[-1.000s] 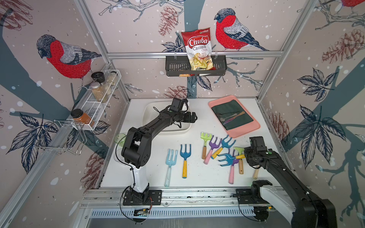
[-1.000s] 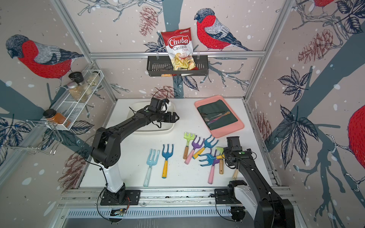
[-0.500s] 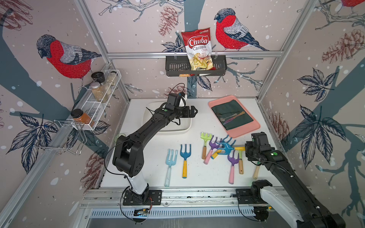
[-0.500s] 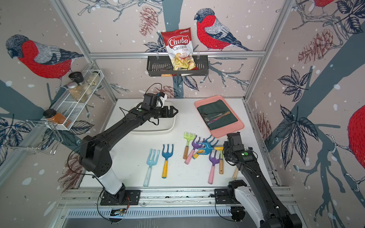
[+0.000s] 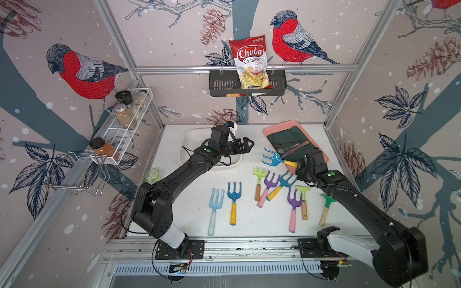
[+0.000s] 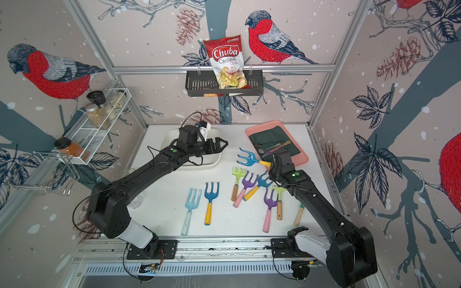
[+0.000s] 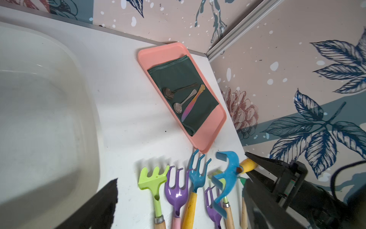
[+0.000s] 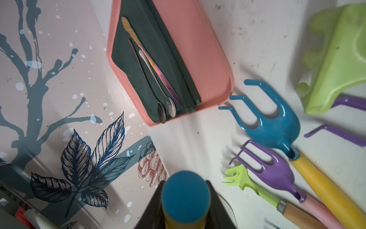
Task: Put the rake into the storage box
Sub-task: Pick up the rake at the center of the board.
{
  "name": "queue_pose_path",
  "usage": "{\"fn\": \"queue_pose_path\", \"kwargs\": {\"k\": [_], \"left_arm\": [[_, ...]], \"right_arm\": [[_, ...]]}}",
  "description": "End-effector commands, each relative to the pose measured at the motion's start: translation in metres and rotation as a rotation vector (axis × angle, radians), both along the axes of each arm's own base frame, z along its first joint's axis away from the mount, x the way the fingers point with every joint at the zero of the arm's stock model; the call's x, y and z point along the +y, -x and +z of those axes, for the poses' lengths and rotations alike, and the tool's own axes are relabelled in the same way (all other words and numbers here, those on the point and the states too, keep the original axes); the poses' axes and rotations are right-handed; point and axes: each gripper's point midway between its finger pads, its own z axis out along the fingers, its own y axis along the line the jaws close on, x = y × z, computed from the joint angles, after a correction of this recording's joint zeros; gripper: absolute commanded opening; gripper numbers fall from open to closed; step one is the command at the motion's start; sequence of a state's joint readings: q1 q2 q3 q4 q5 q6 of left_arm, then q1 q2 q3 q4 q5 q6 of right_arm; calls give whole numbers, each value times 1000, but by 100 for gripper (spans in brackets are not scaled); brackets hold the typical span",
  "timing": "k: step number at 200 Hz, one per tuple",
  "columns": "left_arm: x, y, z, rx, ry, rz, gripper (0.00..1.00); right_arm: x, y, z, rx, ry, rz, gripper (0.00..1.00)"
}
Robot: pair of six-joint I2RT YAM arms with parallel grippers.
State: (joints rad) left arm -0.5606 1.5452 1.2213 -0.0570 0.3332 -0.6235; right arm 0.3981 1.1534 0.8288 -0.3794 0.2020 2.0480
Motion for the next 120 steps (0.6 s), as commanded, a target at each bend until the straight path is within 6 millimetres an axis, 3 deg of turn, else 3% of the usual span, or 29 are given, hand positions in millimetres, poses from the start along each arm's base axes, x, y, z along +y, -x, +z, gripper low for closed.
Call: {"fn": "queue_pose_path", "kwargs": {"k": [1, 43, 48, 75, 120], "left_arm": [[-11, -6, 37, -129, 120, 57, 98], [-24, 5, 45, -178, 201, 114, 98], [-25, 5, 43, -175, 202, 121, 98], [-33, 9, 42, -173, 228, 126, 97], [-26, 13, 37, -173, 261, 178, 97]], "right_arm": [[8, -19, 22, -69, -133, -147, 8], [23, -32, 35, -84, -210, -191, 8], [27, -35, 27, -62, -206, -194, 8], [34, -42, 28, -79, -239, -211, 8], [36, -53, 38, -149, -289, -230, 6]]}}
